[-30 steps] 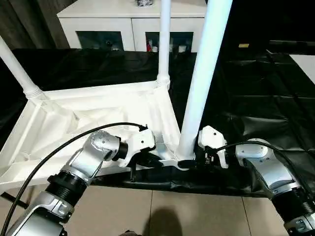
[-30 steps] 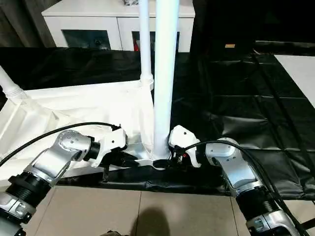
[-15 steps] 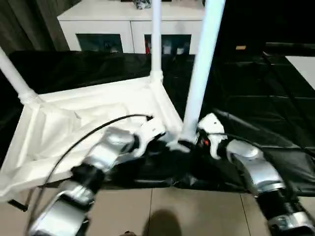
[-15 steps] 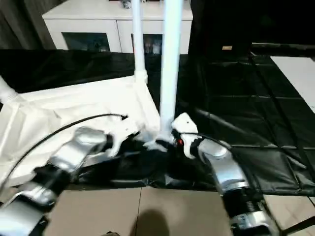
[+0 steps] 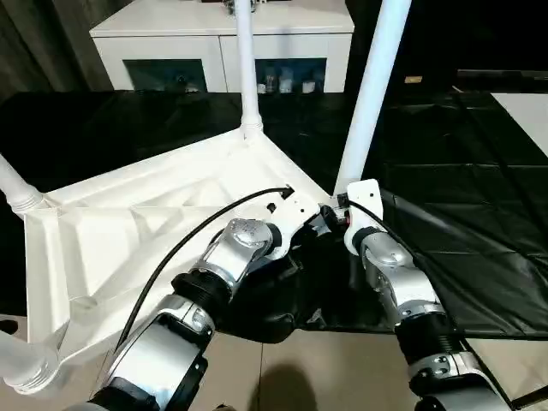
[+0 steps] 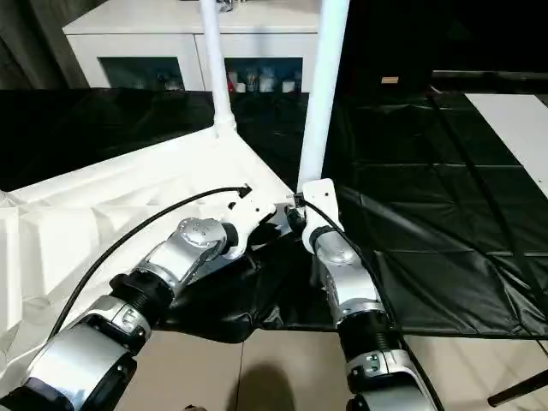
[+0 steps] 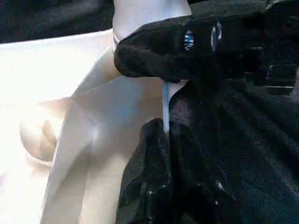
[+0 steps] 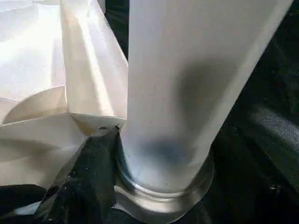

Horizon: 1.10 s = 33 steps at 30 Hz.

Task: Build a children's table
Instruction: Rotate leg to tighten

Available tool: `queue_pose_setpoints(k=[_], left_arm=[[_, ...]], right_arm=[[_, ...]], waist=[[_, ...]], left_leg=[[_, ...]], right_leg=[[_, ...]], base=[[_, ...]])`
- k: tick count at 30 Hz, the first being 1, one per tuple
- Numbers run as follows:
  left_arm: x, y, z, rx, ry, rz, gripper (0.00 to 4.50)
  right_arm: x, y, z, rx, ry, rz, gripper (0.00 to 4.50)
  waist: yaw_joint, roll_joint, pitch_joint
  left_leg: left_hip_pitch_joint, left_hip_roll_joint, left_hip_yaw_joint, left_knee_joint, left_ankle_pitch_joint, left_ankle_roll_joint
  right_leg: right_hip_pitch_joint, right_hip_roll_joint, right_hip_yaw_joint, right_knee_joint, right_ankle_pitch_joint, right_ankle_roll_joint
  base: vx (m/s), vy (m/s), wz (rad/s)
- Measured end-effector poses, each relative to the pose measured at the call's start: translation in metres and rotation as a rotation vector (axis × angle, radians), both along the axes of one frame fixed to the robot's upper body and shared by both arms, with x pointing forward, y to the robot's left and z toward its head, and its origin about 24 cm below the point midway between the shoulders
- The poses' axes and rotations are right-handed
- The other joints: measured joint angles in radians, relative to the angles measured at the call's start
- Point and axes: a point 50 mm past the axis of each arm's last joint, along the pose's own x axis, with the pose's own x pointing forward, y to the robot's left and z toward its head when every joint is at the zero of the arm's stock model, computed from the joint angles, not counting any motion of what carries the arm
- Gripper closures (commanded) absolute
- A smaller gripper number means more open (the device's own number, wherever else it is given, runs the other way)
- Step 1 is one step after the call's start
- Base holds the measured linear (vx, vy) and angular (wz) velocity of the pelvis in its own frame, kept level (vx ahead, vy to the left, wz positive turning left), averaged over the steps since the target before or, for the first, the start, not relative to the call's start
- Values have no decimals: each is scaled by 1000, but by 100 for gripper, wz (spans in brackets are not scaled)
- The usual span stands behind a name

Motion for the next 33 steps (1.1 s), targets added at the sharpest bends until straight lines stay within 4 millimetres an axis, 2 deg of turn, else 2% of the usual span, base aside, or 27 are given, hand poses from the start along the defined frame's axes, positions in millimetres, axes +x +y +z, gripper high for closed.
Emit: queue_pose_setpoints(k=[1,3,8,13,14,17,20,24,25,27,29,33], left_arm=[[0,0,0,1,-6,-5,450],[0,0,-1,-1,-13,-17,450],[2,3,0,3,-38,-27,450],[3,4,0,6,-59,-34,450],[3,3,0,1,-56,-38,422],[3,5,3,-45,-47,-43,379],[0,5,3,-95,-28,-71,358],[-2,3,26,-190,-78,-145,334],[-4,8,32,-196,-84,-158,316],[-9,19,33,-189,-69,-167,310],[-22,41,26,-148,-21,-162,295],[-67,79,12,-59,136,-202,267]], right_arm=[[0,-1,0,8,-1,-5,181],[-1,-2,0,26,-5,-12,113],[-11,-10,-4,68,-9,15,101],[-27,-32,7,10,-46,178,101],[-33,-36,9,11,-46,219,96],[-43,-43,9,34,-24,273,92],[-49,-47,15,65,-34,320,92],[-54,-43,27,96,-50,448,92],[-55,-38,29,108,-49,492,92],[-56,-36,31,114,-45,519,92],[-52,-31,34,118,-41,548,92],[-42,-24,39,109,-48,575,92]], waist=[[0,0,0],[1,0,0],[0,2,1],[1,3,2],[4,3,2],[3,1,4],[4,0,4],[13,0,3],[11,-2,3],[10,-4,3],[1,-5,3],[-5,-13,8]], left_leg=[[0,0,0,0,0,0],[0,0,0,0,0,0],[0,0,0,-2,0,0],[-1,0,0,-3,0,0],[-1,0,0,-3,0,0],[-2,1,0,-3,0,0],[-7,1,0,-1,3,4],[-16,1,0,2,6,11],[-17,1,1,1,6,11],[-17,1,0,1,6,11],[-16,2,1,1,6,11],[-15,4,0,0,5,3]], right_leg=[[0,0,0,0,0,0],[0,0,0,0,0,0],[-1,0,0,0,0,0],[-2,0,-1,0,0,2],[-2,0,0,0,-1,2],[-4,0,-1,1,-1,3],[-7,0,-1,0,-1,3],[-14,0,-1,0,-1,3],[-15,0,0,0,-1,3],[-16,0,-1,1,-1,3],[-18,0,-1,3,-1,3],[-19,1,-2,4,-1,2]], base=[[0,0,0],[0,0,0],[0,0,0],[0,0,0],[0,0,0],[0,0,0],[0,0,0],[0,0,0],[0,0,0],[0,0,0],[0,0,0],[0,0,0]])
